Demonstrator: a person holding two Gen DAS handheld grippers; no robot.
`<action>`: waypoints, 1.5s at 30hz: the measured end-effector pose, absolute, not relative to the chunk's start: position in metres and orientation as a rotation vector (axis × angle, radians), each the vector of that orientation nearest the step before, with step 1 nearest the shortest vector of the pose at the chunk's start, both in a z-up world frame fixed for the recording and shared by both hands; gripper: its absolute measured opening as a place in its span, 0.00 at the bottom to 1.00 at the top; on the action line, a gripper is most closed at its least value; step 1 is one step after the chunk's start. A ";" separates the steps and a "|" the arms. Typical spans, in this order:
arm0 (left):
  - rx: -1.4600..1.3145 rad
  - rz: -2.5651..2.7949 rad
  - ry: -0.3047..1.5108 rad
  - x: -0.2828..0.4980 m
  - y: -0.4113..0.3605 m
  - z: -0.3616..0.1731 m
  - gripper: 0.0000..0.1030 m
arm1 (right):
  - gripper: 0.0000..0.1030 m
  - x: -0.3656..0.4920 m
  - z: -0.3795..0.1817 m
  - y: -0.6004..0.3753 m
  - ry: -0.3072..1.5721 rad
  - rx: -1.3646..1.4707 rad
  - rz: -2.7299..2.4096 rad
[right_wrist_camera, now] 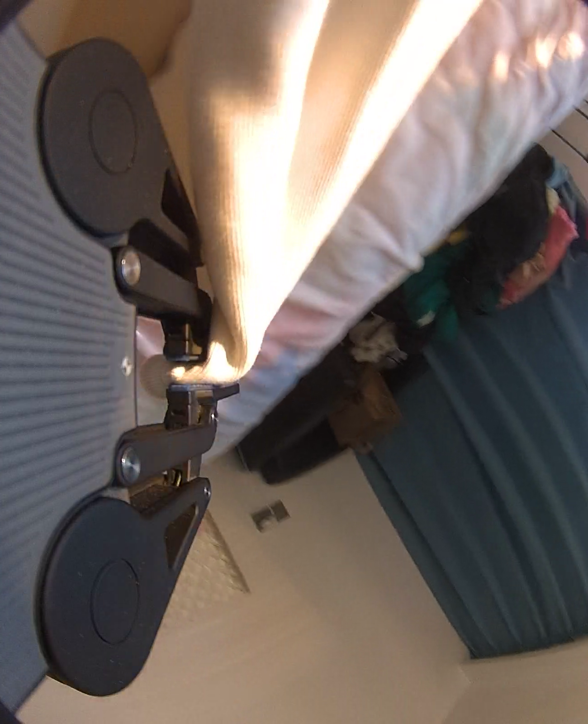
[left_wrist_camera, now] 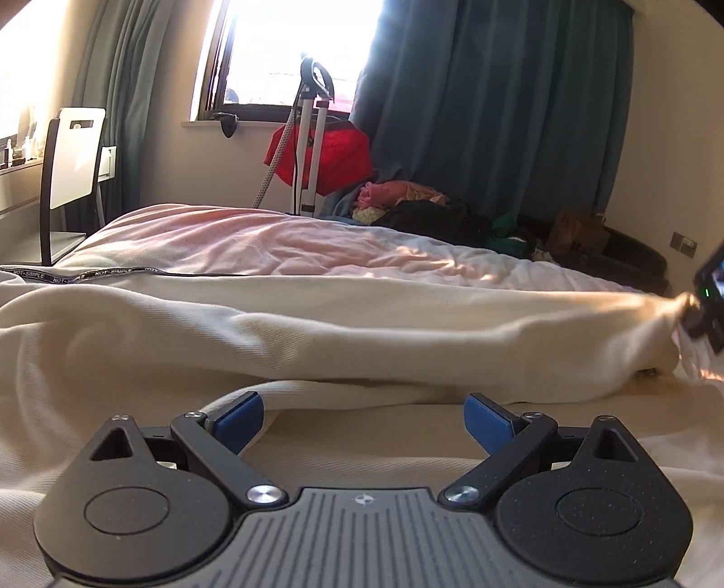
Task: Fold clothes
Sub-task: 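Grasp the sweatpants hem with the right gripper and lift it, then pull the held leg over the other leg with the right gripper, then release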
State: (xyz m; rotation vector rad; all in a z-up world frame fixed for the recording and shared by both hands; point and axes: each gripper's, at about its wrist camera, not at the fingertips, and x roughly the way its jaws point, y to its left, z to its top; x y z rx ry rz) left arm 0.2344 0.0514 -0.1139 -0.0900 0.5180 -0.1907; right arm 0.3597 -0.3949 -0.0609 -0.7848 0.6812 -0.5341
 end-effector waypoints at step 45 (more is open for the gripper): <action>-0.205 -0.143 0.533 0.229 0.043 -0.129 0.94 | 0.23 0.338 -0.058 -0.459 0.536 0.795 -0.379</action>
